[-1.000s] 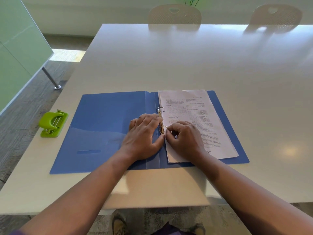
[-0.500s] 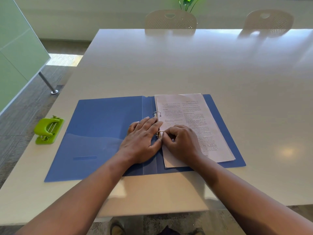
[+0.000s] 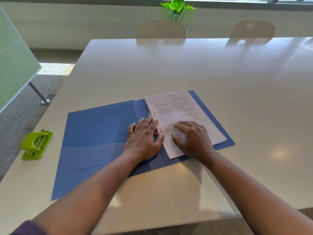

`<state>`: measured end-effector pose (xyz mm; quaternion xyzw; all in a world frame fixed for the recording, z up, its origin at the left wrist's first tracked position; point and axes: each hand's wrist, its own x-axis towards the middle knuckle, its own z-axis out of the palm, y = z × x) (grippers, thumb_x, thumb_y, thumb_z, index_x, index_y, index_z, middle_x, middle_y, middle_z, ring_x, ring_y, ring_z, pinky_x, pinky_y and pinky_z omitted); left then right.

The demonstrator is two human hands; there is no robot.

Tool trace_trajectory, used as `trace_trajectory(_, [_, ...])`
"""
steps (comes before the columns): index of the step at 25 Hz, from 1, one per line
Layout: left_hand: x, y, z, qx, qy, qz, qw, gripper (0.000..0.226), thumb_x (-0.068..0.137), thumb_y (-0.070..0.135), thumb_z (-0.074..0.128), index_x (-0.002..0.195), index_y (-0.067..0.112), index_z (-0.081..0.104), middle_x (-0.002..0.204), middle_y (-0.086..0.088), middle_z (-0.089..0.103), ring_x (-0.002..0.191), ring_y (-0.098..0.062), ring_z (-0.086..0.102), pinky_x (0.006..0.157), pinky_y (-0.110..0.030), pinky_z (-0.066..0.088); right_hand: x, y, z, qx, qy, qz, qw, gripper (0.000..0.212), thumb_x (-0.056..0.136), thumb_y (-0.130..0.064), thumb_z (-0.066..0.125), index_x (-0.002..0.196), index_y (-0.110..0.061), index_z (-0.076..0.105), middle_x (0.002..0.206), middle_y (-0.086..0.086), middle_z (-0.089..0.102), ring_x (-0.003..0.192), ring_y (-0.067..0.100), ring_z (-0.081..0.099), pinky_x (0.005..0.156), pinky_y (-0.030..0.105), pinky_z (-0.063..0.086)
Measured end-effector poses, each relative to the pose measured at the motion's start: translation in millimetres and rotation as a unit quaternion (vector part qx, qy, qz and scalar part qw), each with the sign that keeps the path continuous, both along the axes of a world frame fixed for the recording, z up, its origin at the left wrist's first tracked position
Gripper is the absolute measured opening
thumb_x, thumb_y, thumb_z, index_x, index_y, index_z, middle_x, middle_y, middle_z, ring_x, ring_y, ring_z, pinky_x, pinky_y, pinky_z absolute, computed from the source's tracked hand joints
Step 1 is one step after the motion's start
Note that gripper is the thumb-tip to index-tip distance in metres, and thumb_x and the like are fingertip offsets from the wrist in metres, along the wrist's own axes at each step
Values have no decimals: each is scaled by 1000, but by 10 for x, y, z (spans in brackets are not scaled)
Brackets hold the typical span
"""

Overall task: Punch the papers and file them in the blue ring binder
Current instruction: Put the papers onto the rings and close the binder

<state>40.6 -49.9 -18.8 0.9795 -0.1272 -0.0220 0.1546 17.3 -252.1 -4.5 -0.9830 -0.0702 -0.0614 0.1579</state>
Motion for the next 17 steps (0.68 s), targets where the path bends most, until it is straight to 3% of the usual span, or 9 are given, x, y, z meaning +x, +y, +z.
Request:
trace_trajectory(5, [327, -273, 16, -1, 11, 37, 999, 69, 99, 60, 34, 160, 31, 21, 171, 4, 12, 158, -20, 4, 125, -46, -1, 143, -393, -47, -43, 25, -115, 992, 69, 97, -62, 43, 153, -20, 43, 162, 2, 38, 150, 21, 30, 117, 46, 20])
trace_trajectory(11, [591, -456, 23, -6, 13, 53, 998, 67, 99, 57, 33, 159, 29, 22, 170, 3, 13, 157, -23, 5, 124, -48, 0, 299, -710, -117, -67, 43, -237, 968, 89, 93, -74, 32, 152, -8, 39, 160, 9, 38, 149, 27, 31, 115, 50, 26])
trace_trajectory(17, [727, -522, 18, -2, 9, 60, 998, 67, 99, 57, 32, 159, 29, 23, 170, 2, 14, 157, -23, 7, 125, -49, 2, 432, -795, -124, -36, 73, -289, 954, 93, 93, -75, 29, 156, -7, 32, 166, 10, 26, 153, 25, 19, 112, 49, 22])
